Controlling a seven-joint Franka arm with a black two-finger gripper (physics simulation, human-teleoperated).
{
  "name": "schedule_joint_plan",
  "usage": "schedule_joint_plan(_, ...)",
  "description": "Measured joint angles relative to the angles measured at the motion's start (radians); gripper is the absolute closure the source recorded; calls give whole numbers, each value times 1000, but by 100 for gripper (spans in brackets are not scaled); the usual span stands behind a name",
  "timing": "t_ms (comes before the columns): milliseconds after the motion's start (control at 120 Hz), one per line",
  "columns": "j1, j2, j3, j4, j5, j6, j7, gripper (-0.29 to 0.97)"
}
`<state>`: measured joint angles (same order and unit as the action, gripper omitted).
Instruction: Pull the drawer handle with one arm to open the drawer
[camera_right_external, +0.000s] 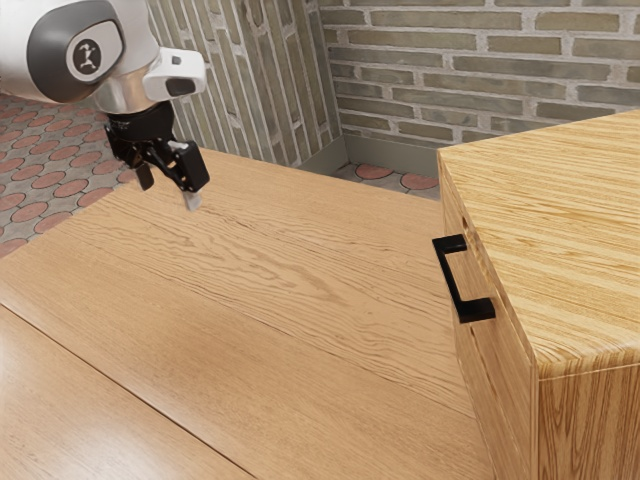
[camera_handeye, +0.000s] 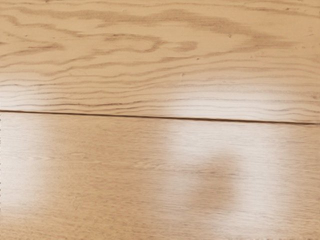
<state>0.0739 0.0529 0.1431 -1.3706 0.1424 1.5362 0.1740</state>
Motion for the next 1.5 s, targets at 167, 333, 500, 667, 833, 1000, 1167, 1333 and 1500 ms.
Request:
schedule_joint_plan(167, 21, -32, -2, 70, 5, -4, 22, 0)
schedule_joint_plan(333, 62, -78, -12, 165, -3, -15, 42, 0)
schedule_joint_plan(500, 42, -71, -2, 156, -29, -19, 59, 0)
schedule_joint_plan(667, 13, -66, -8, 118, -42, -21, 69, 0)
schedule_joint_plan(833, -85, 26, -20, 100, -45, -17, -39, 0)
schedule_joint_plan(1000, -271, 51, -21, 74, -152, 11, -283, 0)
schedule_joint_plan(1167, -270, -23, -14, -126, -242, 169, -512, 0)
schedule_joint_plan(1333, -235, -50, -18, -170, -291, 310, -692, 0)
schedule_joint_plan(1500, -214, -77, -19, -206, -306, 373, -826, 0)
